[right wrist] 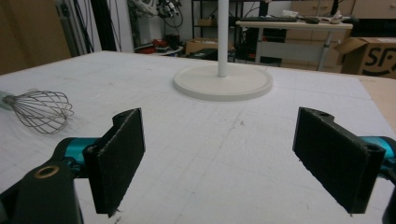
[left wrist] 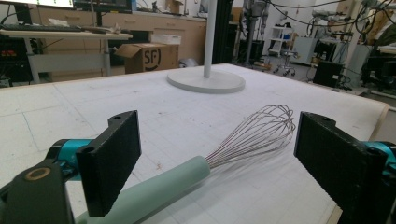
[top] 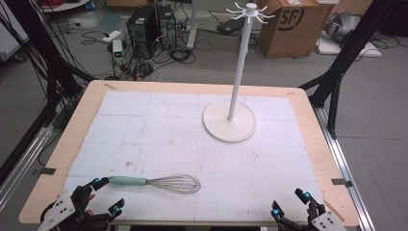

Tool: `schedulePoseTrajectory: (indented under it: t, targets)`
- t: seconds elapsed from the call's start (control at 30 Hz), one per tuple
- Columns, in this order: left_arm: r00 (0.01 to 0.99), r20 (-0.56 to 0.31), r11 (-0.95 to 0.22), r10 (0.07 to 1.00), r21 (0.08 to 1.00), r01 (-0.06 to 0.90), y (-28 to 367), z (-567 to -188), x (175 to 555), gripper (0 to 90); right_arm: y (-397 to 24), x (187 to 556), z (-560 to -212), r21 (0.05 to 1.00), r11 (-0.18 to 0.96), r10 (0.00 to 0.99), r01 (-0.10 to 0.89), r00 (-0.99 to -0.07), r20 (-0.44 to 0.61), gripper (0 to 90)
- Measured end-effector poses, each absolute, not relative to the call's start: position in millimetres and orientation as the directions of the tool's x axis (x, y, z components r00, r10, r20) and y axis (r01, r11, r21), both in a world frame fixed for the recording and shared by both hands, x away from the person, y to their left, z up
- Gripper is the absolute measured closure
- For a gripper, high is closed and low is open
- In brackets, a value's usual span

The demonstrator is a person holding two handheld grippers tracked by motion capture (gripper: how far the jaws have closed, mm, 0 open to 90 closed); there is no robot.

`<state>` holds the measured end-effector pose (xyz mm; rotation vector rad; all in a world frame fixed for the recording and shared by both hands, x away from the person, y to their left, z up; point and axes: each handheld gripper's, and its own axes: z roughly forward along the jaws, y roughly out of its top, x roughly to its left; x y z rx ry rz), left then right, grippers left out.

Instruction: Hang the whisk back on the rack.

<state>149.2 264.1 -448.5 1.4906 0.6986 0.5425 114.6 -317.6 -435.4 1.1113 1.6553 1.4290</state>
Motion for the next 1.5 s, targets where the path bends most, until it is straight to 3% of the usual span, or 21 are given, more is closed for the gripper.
schedulePoseTrajectory:
  t: [0.27,0.4,0.6,0.9,1.23,1.5]
  targets:
    - [0.694,-0.089,0.029,0.714,0.995,0.098,265.0,-449.4,148.7,15.3,-306.2,123.1,-419.3,0.985,-0.045,0.861,0.167,-0.493,0.123,16.0]
    - [0.689,-0.087,0.025,0.719,0.995,0.1,265.3,-449.9,148.3,15.3,-275.5,144.2,-392.1,0.993,0.036,0.805,0.116,-0.592,0.04,16.0]
    - [0.687,-0.093,0.032,0.721,0.994,0.101,266.2,-450.2,147.5,15.3,-219.7,180.9,-367.6,0.979,0.157,0.68,0.127,-0.733,-0.014,16.0]
    - [0.686,-0.097,0.041,0.721,0.994,0.098,268.4,-450.6,145.7,15.2,-133.5,231.3,-359.7,0.923,0.353,0.513,0.155,-0.857,-0.052,17.8]
    - [0.687,-0.103,0.051,0.719,0.994,0.096,269.6,-450.7,145.8,15.3,-86.2,276.1,-365.2,0.862,0.465,0.435,0.203,-0.9,-0.023,19.5]
    - [0.705,-0.096,0.038,0.702,0.995,0.097,264.8,-450.3,146.2,15.2,-53.4,291.5,-372.4,0.817,0.538,0.368,0.208,-0.93,-0.005,20.6]
